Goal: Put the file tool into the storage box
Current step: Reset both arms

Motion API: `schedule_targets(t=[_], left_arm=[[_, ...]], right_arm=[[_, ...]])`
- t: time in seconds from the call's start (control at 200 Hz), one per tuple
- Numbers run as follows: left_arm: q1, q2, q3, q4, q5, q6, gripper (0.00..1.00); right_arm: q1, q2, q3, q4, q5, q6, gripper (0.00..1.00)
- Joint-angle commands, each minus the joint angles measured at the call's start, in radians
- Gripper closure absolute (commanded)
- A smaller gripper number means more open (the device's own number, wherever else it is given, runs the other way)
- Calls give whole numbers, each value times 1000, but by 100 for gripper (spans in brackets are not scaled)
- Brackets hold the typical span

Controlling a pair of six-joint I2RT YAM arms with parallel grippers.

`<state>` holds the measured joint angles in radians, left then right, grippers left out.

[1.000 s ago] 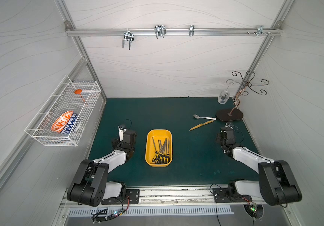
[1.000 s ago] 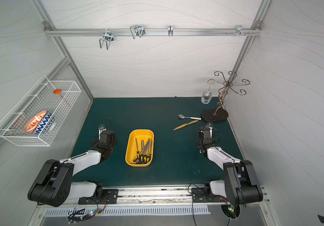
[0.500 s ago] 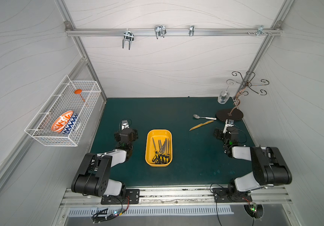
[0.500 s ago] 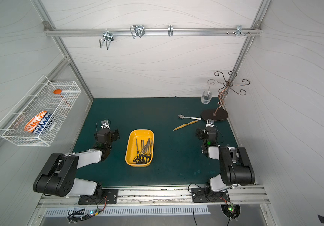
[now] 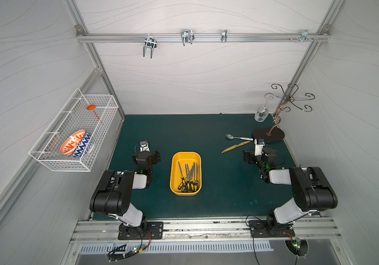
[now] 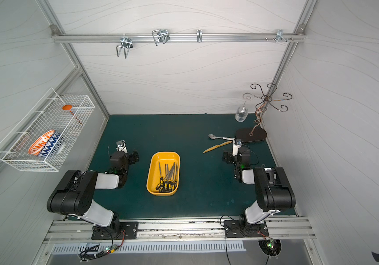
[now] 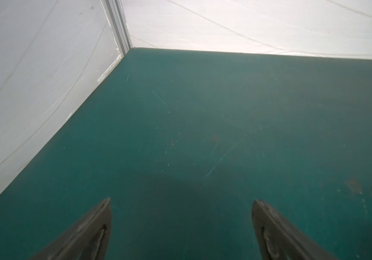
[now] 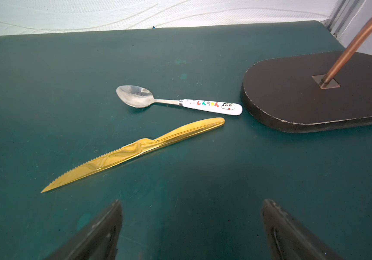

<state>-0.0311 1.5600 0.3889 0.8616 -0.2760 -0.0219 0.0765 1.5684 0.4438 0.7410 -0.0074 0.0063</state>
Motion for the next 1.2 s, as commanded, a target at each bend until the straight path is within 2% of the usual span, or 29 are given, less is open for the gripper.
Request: schedule_targets(t=[0.0, 1.196], left_arm=[[8, -7, 20, 4, 32, -10, 0], [12, 0, 32, -12, 42, -11, 0]], right_arm=[[-4, 7, 20, 16, -18, -10, 1], [-6, 0, 13, 22, -22, -12, 1]])
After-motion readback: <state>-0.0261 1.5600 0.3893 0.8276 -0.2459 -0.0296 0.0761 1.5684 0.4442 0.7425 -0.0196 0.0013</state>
